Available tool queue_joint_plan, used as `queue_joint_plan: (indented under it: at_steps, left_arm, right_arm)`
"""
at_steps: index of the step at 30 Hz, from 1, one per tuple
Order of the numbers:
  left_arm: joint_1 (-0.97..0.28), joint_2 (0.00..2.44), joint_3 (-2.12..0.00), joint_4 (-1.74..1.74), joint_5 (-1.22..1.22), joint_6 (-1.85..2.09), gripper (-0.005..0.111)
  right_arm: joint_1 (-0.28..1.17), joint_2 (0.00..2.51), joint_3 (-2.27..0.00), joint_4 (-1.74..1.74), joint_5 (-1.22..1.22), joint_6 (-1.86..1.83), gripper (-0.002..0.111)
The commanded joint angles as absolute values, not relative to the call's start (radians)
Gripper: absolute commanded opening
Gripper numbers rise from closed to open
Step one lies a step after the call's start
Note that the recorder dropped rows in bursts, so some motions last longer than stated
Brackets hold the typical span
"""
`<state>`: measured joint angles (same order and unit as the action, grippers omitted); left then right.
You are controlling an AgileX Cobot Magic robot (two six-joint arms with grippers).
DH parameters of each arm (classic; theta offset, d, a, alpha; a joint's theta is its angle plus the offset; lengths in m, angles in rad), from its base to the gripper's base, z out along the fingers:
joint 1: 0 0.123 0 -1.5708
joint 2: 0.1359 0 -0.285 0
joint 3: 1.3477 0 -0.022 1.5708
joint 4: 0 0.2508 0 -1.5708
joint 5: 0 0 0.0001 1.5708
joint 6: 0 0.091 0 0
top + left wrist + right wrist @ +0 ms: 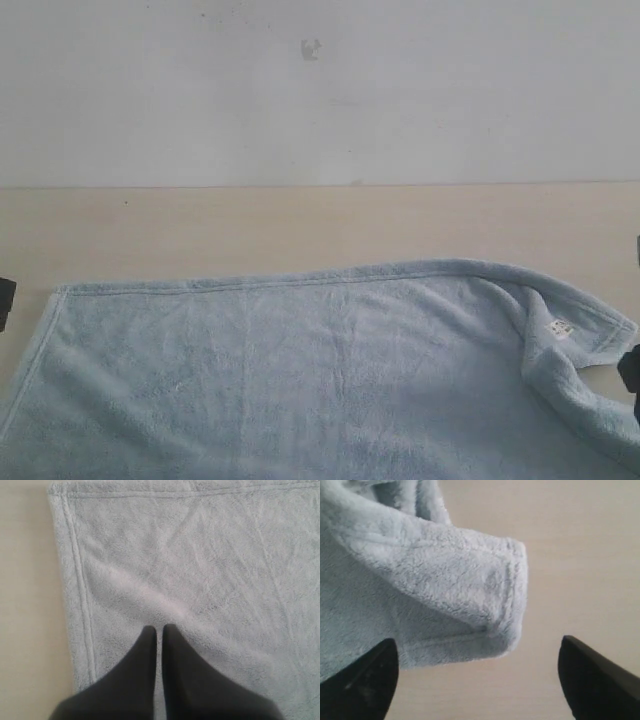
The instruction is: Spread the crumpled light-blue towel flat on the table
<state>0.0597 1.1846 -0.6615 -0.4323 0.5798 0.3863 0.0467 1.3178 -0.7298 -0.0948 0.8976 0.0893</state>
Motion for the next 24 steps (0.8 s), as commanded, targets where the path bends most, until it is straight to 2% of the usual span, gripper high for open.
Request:
queue_joint_plan:
  at_steps: [1, 4, 8, 10, 11, 12, 17, 24]
  left_arm:
    - [0.058, 1.181, -0.665, -0.453, 0.58, 0.398, 0.004]
    - [0.058, 1.181, -0.665, -0.456, 0.59, 0.398, 0.004]
    - [0.058, 1.181, -0.665, -0.456, 0.595, 0.403, 0.004]
    - [0.058, 1.181, -0.665, -0.456, 0.588, 0.412, 0.004]
    - [0.058, 1.181, -0.665, -0.456, 0.578, 0.412, 0.004]
    - [0.058, 1.183, -0.665, -0.456, 0.576, 0.422, 0.004]
    - [0.058, 1.314, -0.669, -0.719, 0.569, 0.699, 0.004]
    - [0.058, 1.373, -0.721, -0.718, 0.618, 0.715, 0.004]
  right_arm:
    - [0.04, 1.291, -0.733, -0.194, 0.792, 0.125, 0.061]
    - [0.039, 1.434, -0.831, -0.188, 0.698, 0.079, 0.059]
    - [0.039, 1.66, -1.02, -0.164, 0.708, 0.022, 0.056]
    - [0.039, 1.772, -1.126, -0.178, 0.715, 0.017, 0.024]
    - [0.039, 1.818, -1.169, -0.187, 0.708, 0.017, -0.001]
    - [0.039, 1.836, -1.187, -0.19, 0.703, 0.022, 0.002]
    - [0.039, 1.916, -1.197, -0.199, 0.693, 0.0, 0.002]
    - [0.039, 2.063, -1.237, -0.32, 0.641, 0.054, 0.002]
